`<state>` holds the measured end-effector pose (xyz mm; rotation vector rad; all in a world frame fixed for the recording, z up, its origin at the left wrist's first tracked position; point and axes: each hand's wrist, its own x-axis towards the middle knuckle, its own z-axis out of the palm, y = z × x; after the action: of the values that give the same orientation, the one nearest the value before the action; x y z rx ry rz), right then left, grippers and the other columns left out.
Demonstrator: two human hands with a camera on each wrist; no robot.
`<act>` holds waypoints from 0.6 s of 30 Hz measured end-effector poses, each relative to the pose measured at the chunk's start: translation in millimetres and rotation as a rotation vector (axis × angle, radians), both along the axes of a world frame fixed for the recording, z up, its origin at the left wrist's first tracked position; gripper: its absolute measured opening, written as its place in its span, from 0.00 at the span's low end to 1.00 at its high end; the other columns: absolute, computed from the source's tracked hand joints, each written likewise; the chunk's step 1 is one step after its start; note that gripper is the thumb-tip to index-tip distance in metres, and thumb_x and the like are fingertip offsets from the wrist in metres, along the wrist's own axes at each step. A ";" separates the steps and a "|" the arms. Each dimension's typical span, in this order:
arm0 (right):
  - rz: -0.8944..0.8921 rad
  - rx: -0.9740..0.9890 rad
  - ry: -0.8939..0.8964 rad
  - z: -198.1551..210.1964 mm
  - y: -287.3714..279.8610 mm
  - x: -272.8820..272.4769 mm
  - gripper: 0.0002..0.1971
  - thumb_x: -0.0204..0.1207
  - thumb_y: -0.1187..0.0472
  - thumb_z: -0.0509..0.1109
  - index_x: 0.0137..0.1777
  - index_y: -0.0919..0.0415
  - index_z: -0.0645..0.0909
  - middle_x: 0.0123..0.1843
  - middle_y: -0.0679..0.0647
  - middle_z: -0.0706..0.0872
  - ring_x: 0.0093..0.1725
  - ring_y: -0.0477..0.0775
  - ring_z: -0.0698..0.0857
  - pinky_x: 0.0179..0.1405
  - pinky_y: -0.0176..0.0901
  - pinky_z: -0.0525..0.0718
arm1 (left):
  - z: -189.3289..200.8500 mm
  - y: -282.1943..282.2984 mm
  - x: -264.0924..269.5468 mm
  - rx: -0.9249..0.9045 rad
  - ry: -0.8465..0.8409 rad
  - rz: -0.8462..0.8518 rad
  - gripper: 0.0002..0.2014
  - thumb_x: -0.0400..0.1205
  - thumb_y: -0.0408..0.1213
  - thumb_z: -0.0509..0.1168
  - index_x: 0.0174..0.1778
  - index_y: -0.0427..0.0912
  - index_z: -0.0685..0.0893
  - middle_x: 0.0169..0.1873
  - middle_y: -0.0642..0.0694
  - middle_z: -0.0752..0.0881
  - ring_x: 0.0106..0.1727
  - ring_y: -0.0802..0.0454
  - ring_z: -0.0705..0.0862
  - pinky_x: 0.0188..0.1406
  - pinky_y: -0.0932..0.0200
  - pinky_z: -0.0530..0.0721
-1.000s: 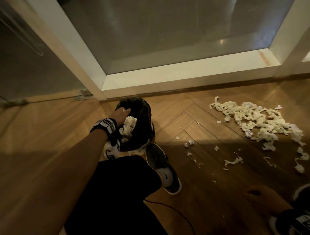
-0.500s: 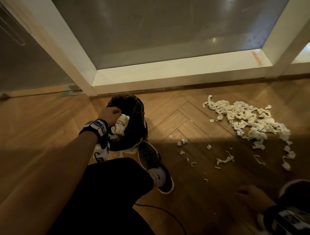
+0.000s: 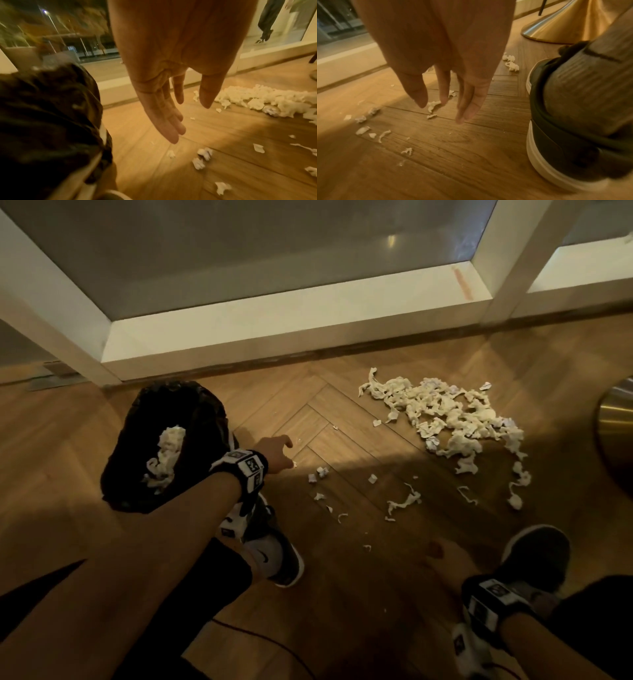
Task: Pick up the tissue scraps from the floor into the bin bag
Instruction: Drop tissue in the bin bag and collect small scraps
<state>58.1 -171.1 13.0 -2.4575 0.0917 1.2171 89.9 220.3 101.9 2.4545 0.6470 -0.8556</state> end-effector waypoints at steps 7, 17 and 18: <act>0.057 -0.011 -0.094 -27.7 7.4 29.8 0.30 0.76 0.60 0.71 0.76 0.62 0.66 0.72 0.64 0.69 0.71 0.62 0.72 0.72 0.47 0.68 | -99.9 -34.4 15.6 -0.024 -0.041 0.273 0.15 0.78 0.36 0.66 0.61 0.46 0.81 0.56 0.39 0.85 0.51 0.43 0.84 0.48 0.54 0.82; 0.022 -0.057 -0.123 -56.9 37.1 75.5 0.45 0.71 0.46 0.75 0.82 0.53 0.53 0.78 0.62 0.55 0.72 0.67 0.71 0.69 0.56 0.75 | -155.9 -66.8 50.1 0.063 0.040 0.404 0.22 0.77 0.51 0.68 0.62 0.42 0.77 0.64 0.38 0.75 0.58 0.38 0.80 0.51 0.55 0.77; 0.001 -0.058 -0.117 -61.7 40.4 80.3 0.48 0.69 0.43 0.76 0.82 0.54 0.52 0.79 0.63 0.54 0.73 0.68 0.71 0.69 0.57 0.76 | -158.0 -71.2 52.1 0.075 0.022 0.369 0.17 0.80 0.45 0.66 0.61 0.41 0.78 0.65 0.37 0.73 0.58 0.39 0.79 0.50 0.54 0.75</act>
<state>138.4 -130.6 -48.7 -2.5730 0.0939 1.0821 142.0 149.2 -56.1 2.2857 1.1147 -0.7213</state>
